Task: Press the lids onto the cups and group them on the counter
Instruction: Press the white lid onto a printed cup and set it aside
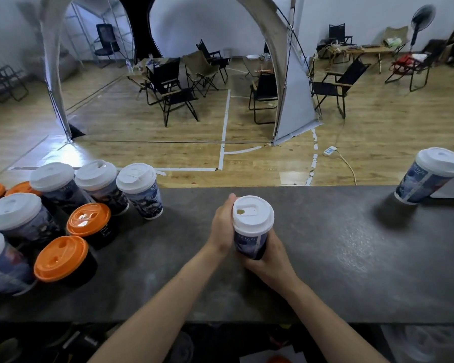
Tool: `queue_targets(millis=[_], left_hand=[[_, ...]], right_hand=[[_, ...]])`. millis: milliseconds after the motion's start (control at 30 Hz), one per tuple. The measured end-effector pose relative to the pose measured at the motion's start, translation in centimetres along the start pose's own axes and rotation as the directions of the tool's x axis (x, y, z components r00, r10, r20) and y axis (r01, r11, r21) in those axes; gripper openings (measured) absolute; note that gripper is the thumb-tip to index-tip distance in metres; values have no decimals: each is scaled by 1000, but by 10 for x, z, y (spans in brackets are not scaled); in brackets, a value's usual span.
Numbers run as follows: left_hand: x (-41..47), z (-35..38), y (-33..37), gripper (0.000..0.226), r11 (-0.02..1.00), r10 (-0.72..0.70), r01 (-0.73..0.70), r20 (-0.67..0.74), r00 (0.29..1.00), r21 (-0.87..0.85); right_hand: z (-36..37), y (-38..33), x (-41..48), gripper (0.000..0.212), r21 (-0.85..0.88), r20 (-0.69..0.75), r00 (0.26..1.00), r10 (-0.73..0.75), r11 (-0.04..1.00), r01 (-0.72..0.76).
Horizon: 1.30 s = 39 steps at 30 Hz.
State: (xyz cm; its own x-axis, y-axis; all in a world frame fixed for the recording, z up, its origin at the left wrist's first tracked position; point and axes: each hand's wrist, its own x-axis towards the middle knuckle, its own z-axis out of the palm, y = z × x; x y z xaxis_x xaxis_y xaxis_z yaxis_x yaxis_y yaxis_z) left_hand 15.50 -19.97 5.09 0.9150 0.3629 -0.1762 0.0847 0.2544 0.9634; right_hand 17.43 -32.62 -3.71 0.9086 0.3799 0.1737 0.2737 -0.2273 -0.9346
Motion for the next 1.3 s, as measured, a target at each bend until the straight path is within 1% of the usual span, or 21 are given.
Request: queue_targets(millis=[67, 100, 200, 233, 267, 300, 367, 400, 433, 467, 500, 600, 633, 767, 867, 933, 967, 1067, 1133, 1200, 1300], left_hand=[[-4, 4, -6, 49, 999, 49, -49, -42, 998, 0], [-7, 4, -3, 48, 999, 38, -38, -39, 999, 2], [0, -2, 15, 49, 996, -68, 60, 136, 988, 63], [2, -6, 20, 51, 991, -83, 63, 184, 979, 115], [5, -8, 19, 50, 988, -72, 44, 186, 980, 148], [6, -8, 15, 46, 990, -50, 31, 135, 990, 138], [3, 0, 4, 42, 998, 37, -34, -55, 998, 62], [-1, 5, -1, 42, 996, 85, -81, -152, 985, 30], [-2, 9, -6, 43, 994, 109, -108, -218, 970, 16], [-2, 11, -7, 43, 994, 106, -104, -236, 966, 23], [0, 10, -5, 42, 997, 82, -78, -216, 973, 28], [3, 2, 7, 49, 997, -66, 66, -12, 998, 33], [4, 0, 8, 51, 996, -75, 75, 13, 997, 46], [-2, 7, -4, 49, 997, 55, -46, -169, 984, 60], [-4, 13, -6, 45, 1000, -4, 3, -128, 992, -7], [0, 11, 0, 48, 998, -54, 53, -25, 998, -26], [3, 9, 0, 48, 999, -40, 39, -13, 999, -31], [-6, 11, -4, 50, 994, 108, -107, -105, 989, 23], [-8, 12, -15, 49, 990, 136, -131, -140, 981, 45], [-5, 9, -10, 48, 998, 67, -65, -93, 993, 25], [2, 0, 7, 52, 998, -32, 25, 100, 994, 64]], right_hand=[[1, 1, 0, 90, 42, -16, 1000, 1, 999, 0], [1, 2, 1, 92, 51, -20, 1000, 5, 999, -4], [0, 4, 1, 84, 26, -7, 1000, 23, 999, -23], [-1, 4, 0, 83, 17, 6, 1000, 27, 999, -28], [0, 3, 0, 83, 9, 11, 999, 33, 999, -33], [0, 3, 0, 83, 7, 9, 999, 33, 999, -33], [2, 2, -1, 85, 19, -20, 999, 28, 999, -27], [2, 2, -1, 83, 31, -38, 999, 25, 999, -24], [2, 3, -1, 80, 35, -50, 998, 24, 999, -23], [3, 4, 0, 77, 24, -58, 998, 20, 1000, -19], [3, 5, 1, 75, 2, -69, 997, 18, 1000, -18], [3, 6, 1, 71, -24, -76, 997, 0, 1000, -1], [4, 7, 1, 71, -25, -64, 998, -5, 1000, 3], [5, 7, 3, 80, 0, -52, 999, 5, 1000, -5], [3, 8, 4, 79, 1, -55, 998, 5, 1000, -5], [1, 9, 3, 74, 0, -54, 999, 1, 1000, -1], [0, 7, 2, 75, 4, -60, 998, -2, 1000, 2], [0, -1, 1, 89, 29, -76, 997, 10, 1000, -8], [0, -2, 0, 90, 28, -76, 997, 22, 999, -20], [-2, 0, 0, 79, -3, -70, 997, 41, 999, -41], [-4, 3, 0, 67, -42, -32, 997, 67, 997, -69]])
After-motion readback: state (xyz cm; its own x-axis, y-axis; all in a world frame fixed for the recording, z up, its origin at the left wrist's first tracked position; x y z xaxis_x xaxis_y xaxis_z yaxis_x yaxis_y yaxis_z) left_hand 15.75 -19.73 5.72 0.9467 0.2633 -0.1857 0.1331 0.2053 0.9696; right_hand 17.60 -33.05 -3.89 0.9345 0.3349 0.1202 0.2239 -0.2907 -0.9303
